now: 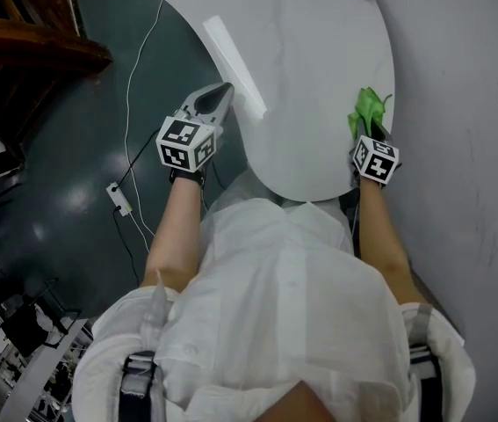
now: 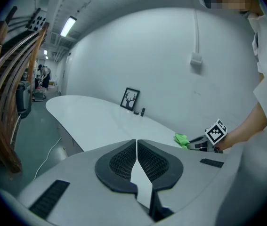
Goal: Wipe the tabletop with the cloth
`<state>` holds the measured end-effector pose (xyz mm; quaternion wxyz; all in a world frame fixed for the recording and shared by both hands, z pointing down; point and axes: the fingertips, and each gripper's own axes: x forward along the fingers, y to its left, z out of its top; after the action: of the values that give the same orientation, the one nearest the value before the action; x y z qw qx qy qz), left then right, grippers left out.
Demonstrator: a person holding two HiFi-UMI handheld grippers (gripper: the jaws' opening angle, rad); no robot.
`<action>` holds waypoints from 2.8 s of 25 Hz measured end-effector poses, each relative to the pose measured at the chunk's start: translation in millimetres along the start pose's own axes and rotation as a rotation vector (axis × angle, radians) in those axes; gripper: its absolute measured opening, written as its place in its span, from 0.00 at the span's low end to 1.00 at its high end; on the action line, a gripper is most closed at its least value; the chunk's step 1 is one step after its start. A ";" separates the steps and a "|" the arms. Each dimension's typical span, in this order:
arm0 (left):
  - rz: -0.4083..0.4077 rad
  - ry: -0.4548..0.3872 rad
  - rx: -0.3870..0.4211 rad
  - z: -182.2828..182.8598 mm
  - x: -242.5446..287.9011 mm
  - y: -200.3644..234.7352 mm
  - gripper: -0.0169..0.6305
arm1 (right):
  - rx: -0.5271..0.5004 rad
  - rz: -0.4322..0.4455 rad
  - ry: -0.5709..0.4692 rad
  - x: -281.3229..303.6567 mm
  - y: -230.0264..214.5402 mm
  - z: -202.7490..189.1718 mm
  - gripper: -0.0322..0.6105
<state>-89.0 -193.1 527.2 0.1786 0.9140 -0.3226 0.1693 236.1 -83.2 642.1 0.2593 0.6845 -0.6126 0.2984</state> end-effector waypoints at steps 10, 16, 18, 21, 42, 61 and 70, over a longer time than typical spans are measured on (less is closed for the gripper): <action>-0.038 0.004 0.015 -6.4 -5.6 -15.7 0.05 | -0.101 0.086 0.019 -23.0 70.7 -25.1 0.19; -0.015 -0.011 0.010 -7.8 -13.9 -38.0 0.05 | -0.206 0.235 0.058 -35.2 129.0 -42.1 0.19; 0.000 -0.007 0.004 -11.6 -20.2 -44.0 0.05 | -0.264 0.295 0.064 -41.2 153.0 -46.6 0.19; 0.019 0.006 0.001 -19.4 -29.0 -53.7 0.05 | -0.365 0.397 0.076 -47.1 189.6 -52.8 0.19; 0.045 0.036 0.010 -50.0 -68.5 -124.3 0.05 | -0.832 0.759 0.087 -104.7 186.0 -114.3 0.19; 0.012 0.078 0.006 -76.1 -54.8 -173.8 0.05 | -0.397 0.373 0.086 -84.4 9.2 -92.1 0.19; 0.010 0.080 -0.005 -89.2 -58.4 -184.0 0.05 | -0.253 0.241 0.102 -106.4 5.5 -120.4 0.19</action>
<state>-29.6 10.6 540.9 0.1929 0.9043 -0.3203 0.2060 212.1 75.6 647.6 0.3364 0.5522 -0.7086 0.2824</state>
